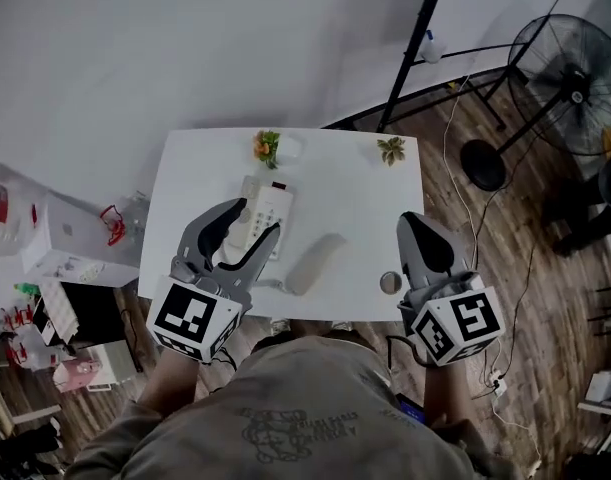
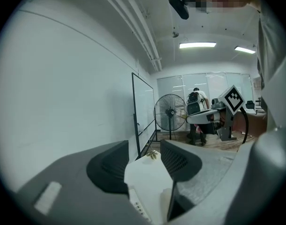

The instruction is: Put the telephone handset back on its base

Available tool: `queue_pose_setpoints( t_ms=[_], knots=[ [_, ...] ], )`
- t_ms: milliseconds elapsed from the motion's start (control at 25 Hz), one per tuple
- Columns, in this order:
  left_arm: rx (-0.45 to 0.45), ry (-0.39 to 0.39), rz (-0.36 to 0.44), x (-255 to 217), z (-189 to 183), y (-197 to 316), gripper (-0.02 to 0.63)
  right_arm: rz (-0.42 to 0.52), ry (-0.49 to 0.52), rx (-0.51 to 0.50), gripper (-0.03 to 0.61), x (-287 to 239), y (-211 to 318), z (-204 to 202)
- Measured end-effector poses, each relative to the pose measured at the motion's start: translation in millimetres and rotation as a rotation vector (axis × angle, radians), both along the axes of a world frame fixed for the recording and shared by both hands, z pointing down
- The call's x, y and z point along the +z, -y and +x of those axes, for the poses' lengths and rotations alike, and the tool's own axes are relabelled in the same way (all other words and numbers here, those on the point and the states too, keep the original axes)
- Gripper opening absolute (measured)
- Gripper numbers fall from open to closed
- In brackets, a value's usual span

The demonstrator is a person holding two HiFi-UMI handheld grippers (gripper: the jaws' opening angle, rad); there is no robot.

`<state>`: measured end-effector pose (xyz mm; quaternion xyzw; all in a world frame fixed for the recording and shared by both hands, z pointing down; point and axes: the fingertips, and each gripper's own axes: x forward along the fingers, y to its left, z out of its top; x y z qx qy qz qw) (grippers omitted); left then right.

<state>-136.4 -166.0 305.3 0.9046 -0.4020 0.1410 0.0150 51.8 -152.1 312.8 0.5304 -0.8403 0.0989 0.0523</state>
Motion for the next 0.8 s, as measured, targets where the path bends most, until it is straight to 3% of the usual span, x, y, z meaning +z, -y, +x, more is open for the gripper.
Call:
queue_pose_setpoints(
  t_ms=[440,800],
  knots=[
    [0.120,-0.018,0.009,-6,-2,10,0.212,-0.027,0.003,0.149,0.029,10,-27,-2],
    [0.152,-0.016,-0.055,16,25,6,0.212,-0.081,-0.008,0.164,0.029,27,-38,17]
  ],
)
